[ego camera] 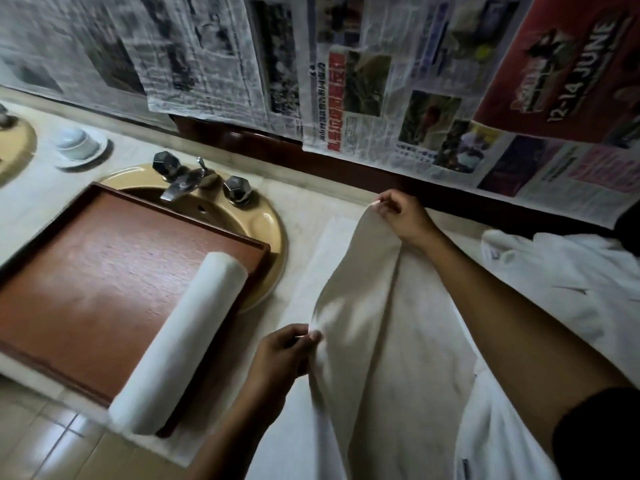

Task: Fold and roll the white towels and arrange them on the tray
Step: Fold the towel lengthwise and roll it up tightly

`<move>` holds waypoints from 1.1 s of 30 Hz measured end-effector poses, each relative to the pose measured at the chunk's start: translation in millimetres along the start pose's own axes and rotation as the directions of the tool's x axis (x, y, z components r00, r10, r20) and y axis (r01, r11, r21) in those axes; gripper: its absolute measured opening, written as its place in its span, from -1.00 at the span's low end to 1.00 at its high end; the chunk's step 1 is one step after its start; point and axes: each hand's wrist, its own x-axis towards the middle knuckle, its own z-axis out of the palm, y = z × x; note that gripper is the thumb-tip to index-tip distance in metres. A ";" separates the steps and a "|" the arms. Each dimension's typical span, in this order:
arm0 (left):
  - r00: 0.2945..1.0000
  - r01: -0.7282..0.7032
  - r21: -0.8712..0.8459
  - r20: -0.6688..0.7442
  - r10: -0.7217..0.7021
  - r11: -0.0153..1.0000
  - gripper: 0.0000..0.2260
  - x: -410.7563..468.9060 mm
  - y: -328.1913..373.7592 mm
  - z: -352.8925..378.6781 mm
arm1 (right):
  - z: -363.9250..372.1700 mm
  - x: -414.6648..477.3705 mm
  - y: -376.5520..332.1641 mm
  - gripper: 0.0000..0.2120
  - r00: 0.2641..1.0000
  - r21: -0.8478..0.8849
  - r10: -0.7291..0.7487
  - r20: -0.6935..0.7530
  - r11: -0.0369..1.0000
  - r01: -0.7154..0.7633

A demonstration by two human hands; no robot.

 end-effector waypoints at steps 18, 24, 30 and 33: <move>0.989 0.054 0.561 -0.141 0.032 0.826 -0.86 68.1 -9.7 -75.5 | 111.1 38.7 22.8 -0.79 0.996 -0.585 0.086 -0.026 0.806 -0.085; 0.979 0.044 0.636 -0.180 0.093 0.770 -0.85 68.2 -9.3 -72.6 | 80.5 21.6 38.7 -0.89 0.989 -0.563 0.127 -0.079 0.813 -0.150; 0.972 0.052 0.646 -0.208 0.110 0.761 -0.83 67.6 -8.7 -68.6 | 69.2 10.7 50.9 -0.90 0.983 -0.488 0.158 -0.096 0.853 -0.185; 0.968 0.052 0.669 -0.217 0.129 0.741 -0.81 67.1 -8.0 -66.7 | 74.7 10.2 52.5 -0.90 0.985 -0.486 0.147 -0.091 0.857 -0.173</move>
